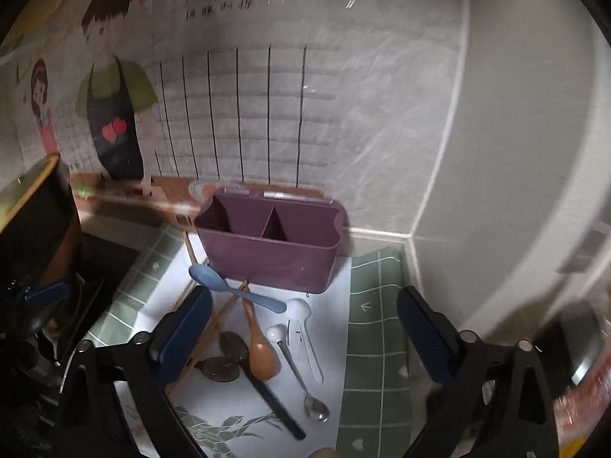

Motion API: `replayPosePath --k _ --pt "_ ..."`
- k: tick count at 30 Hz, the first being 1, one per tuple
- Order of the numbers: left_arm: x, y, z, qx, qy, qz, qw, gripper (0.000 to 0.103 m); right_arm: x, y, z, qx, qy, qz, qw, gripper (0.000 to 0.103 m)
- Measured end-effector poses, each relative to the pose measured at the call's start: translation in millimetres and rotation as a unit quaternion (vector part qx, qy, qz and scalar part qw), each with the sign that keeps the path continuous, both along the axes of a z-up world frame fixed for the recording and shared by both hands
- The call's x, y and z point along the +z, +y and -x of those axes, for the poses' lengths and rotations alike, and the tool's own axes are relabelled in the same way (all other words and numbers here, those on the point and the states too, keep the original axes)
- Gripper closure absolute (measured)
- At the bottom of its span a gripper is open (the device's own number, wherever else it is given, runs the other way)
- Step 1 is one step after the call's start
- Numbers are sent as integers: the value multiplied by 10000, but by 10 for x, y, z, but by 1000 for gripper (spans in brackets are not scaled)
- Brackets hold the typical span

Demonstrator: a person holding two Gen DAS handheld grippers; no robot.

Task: Organize utensils
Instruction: 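Move both tools down toward the utensils scattered in front of the purple caddy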

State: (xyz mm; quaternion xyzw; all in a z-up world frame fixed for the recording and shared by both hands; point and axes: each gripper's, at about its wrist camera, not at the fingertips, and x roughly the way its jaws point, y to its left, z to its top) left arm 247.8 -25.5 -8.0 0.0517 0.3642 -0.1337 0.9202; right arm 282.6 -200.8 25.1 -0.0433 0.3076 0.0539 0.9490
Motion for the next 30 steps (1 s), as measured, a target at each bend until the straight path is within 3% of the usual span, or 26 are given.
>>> replayPosePath --k 4,8,13,19,23,24,25,27,30 --pt "-315 -14 -106 12 272 -1 9996 0 -450 9 -330 336 728 -96 9967 38" --pt "-573 -61 -195 -67 484 -128 9987 0 -937 2 -607 570 1398 -241 9882 53" --pt "-646 -58 -229 -129 583 -132 9981 0 -1243 82 -790 770 1622 -62 9837 60" --pt "-643 -27 -306 -237 706 205 9970 0 -1406 277 -855 1016 1719 321 9793 67" --pt "-649 -37 -363 -209 686 224 9972 1 -1462 240 -926 951 1759 262 9795 67" --pt "-653 -49 -376 -217 706 211 9970 1 -1461 239 -926 967 1771 282 9790 73" --pt "-648 -61 -382 -229 713 223 9969 2 -1466 254 -913 997 1812 405 9775 85" --pt "-651 -70 -396 -236 728 222 9968 5 -1476 284 -883 1043 1859 609 9751 84" --pt "-680 -102 -443 -235 815 180 9962 14 -1403 208 -822 1037 1862 445 9760 84"
